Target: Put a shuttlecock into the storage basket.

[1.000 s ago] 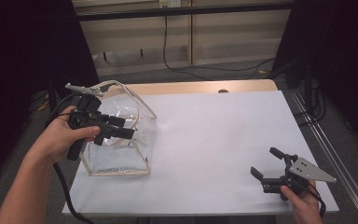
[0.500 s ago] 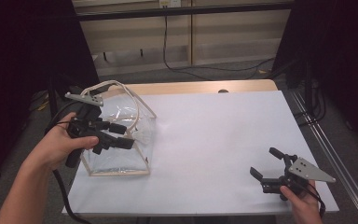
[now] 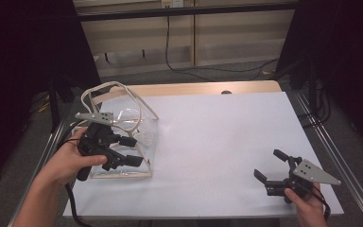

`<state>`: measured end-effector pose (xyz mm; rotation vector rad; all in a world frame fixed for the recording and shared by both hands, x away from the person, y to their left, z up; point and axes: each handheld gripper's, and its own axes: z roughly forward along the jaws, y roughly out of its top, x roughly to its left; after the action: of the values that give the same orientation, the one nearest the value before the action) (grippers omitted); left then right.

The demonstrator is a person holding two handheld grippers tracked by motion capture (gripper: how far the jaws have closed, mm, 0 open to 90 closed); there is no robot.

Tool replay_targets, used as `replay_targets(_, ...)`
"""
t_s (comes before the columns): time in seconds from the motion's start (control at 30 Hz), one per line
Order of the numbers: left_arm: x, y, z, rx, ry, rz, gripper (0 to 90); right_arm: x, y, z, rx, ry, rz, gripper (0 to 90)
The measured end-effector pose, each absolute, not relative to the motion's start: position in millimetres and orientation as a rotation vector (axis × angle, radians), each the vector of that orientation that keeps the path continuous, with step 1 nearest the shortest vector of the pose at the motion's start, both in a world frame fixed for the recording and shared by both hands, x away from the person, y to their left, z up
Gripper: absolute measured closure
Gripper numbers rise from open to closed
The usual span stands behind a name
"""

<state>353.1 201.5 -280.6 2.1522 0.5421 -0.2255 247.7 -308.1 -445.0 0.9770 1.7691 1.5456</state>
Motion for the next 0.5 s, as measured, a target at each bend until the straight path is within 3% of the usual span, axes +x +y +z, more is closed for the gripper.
replay_targets(0.5,348.3,194.5,-309.9,2.145,0.538,-0.222,15.6,247.2,-308.5,-444.6,0.974,1.769,1.544,0.6)
